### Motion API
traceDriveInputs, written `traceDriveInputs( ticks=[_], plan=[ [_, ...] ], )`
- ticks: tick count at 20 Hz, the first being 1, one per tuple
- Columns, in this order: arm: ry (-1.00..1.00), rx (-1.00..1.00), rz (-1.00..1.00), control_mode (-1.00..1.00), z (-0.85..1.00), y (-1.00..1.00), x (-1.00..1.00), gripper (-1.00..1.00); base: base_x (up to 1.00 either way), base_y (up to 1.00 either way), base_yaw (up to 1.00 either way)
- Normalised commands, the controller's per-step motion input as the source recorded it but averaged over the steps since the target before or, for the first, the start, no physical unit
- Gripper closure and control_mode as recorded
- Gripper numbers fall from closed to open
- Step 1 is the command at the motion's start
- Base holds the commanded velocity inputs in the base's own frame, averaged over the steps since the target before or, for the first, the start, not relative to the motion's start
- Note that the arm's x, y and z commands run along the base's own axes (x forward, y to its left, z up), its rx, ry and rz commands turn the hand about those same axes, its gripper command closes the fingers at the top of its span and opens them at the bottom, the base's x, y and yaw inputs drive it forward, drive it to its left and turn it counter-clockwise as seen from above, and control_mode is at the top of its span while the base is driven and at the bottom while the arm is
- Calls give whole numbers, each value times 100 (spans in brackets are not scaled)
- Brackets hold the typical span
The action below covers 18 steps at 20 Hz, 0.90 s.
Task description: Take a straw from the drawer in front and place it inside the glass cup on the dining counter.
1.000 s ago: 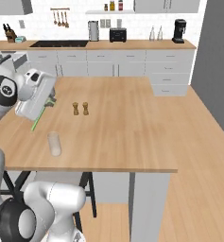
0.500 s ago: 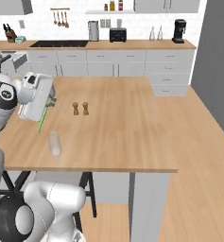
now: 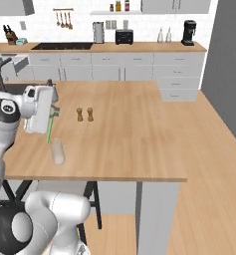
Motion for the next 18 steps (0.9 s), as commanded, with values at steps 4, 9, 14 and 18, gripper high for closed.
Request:
traceDriveInputs(
  ticks=[4,9,14,18],
  plan=[
    [0,0,0,-100,-13,25,35,100,0,0,0],
    [0,-1,0,-100,-17,24,34,100,0,0,0],
    [-2,-5,0,-100,-24,18,6,100,0,0,0],
    [-9,-7,0,-100,-14,1,20,100,0,0,0]
  ],
)
